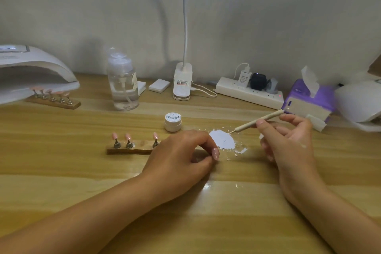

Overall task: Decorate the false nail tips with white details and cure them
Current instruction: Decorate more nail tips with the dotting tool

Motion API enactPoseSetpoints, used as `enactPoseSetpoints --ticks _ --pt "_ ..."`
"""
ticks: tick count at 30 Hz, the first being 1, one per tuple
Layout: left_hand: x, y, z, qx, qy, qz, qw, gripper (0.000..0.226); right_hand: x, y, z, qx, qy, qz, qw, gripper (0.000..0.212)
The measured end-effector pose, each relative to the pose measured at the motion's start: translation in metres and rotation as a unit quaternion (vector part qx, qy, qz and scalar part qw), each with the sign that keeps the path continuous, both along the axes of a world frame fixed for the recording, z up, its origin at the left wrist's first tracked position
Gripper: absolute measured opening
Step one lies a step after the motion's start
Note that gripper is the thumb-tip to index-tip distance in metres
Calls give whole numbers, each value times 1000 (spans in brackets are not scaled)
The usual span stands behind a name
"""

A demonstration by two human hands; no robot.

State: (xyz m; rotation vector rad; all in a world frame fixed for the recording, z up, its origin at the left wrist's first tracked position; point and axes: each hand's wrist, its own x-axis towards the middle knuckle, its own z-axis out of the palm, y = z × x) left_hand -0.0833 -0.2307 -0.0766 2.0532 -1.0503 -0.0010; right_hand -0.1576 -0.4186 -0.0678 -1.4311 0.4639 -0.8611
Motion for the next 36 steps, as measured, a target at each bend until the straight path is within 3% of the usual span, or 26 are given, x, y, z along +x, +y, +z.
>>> enactPoseSetpoints --ticks 3,6,11,20,26,36 --pt "0 0 0 2 1 -1 1000 11 0 -4 0 27 13 22 999 31" --pt "1 1 0 7 -4 1 1000 12 -1 -4 2 23 22 46 998 4" --pt "1 1 -1 4 -6 8 1000 13 0 -2 -1 -8 51 44 998 17" --pt "0 1 -1 7 -10 12 1000 12 -2 6 -3 -153 134 113 973 32" --pt "1 0 -3 1 -3 14 1000 12 0 2 -4 -117 134 82 981 25" --pt "1 0 -2 2 -3 17 1000 12 -2 6 -2 -144 153 102 972 29"
